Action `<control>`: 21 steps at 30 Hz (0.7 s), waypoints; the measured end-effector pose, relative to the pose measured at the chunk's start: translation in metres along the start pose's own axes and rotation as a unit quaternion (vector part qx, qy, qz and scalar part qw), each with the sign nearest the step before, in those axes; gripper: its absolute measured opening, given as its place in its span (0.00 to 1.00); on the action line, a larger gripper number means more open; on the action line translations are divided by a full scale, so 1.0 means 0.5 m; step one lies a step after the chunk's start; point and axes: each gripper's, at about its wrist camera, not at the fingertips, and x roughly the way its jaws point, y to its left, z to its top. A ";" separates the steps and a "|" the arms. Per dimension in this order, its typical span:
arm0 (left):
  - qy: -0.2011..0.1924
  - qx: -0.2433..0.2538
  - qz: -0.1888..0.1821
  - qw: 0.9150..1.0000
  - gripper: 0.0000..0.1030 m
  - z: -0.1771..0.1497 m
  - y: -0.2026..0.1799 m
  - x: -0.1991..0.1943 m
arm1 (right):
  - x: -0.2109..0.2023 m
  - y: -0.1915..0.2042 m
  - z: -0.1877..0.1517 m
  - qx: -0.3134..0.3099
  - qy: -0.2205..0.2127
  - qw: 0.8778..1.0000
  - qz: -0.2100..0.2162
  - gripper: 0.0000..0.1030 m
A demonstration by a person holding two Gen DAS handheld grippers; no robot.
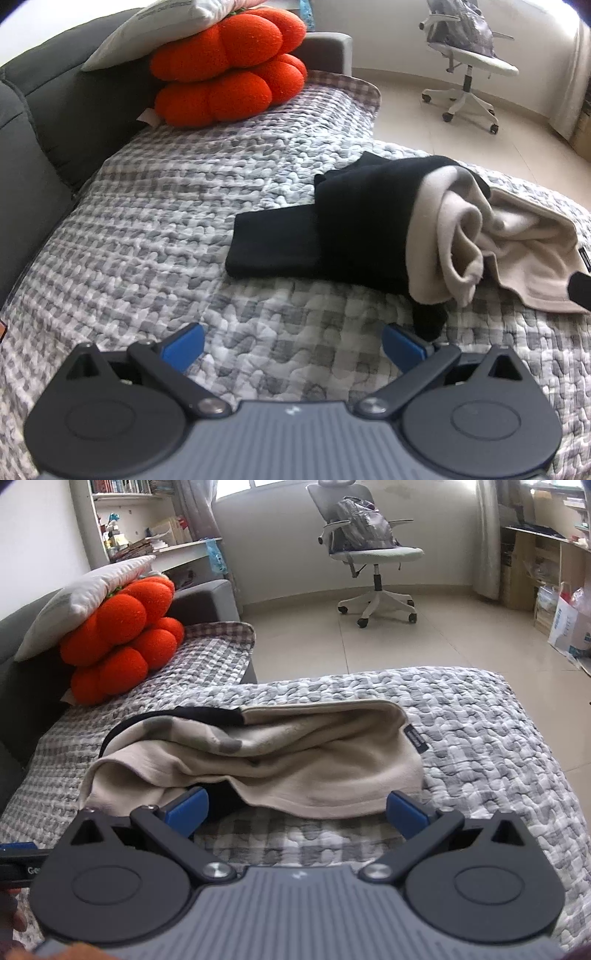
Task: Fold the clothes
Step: 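Move both tools toward the bunched black and beige garments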
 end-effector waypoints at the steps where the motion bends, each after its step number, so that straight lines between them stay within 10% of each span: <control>1: 0.000 0.000 0.001 1.000 1.00 0.000 0.000 0.000 | -0.001 0.001 -0.001 -0.002 0.003 1.000 -0.002 1.00; 21: -0.002 0.024 0.020 1.000 1.00 -0.006 -0.012 0.000 | 0.017 0.016 -0.007 0.003 0.030 1.000 0.001 1.00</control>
